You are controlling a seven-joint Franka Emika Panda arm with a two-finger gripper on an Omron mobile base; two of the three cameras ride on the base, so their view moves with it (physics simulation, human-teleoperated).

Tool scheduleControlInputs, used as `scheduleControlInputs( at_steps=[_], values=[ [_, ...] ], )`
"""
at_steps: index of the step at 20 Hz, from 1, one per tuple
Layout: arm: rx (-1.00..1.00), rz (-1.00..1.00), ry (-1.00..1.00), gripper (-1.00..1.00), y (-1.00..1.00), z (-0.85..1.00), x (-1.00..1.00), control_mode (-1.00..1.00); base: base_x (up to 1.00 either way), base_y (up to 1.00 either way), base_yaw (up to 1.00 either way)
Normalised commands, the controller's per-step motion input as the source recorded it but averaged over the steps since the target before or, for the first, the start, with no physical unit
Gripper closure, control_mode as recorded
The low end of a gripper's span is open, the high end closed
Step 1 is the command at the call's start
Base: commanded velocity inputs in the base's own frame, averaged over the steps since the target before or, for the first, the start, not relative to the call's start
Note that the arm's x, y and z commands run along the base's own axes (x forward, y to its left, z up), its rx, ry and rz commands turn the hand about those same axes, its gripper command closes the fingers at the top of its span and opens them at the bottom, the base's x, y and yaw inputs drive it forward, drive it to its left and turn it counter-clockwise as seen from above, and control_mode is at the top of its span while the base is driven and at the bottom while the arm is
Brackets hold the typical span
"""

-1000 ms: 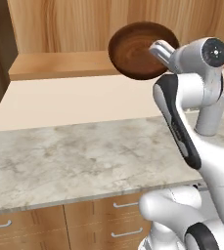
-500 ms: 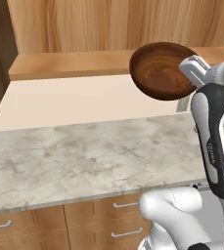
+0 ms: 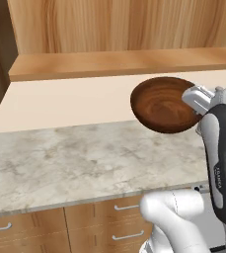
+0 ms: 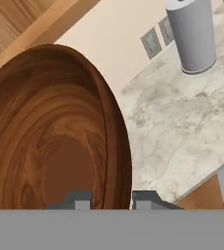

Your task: Take the smaller bowl and place it next to the appetizer plate on the dining counter , and place the larger bowl next to the plate with cooked food.

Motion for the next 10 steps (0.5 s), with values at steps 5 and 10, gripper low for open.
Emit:
scheduleControlInputs(
  at_steps=[5, 10],
  values=[
    [0.00, 0.00, 0.00, 1.00, 0.00, 0.00, 0.00, 1.00, -0.64, 0.00, 0.08],
    [0.00, 0.00, 0.00, 1.00, 0.00, 0.00, 0.00, 1.00, -1.00, 0.06, 0.46]
  ],
)
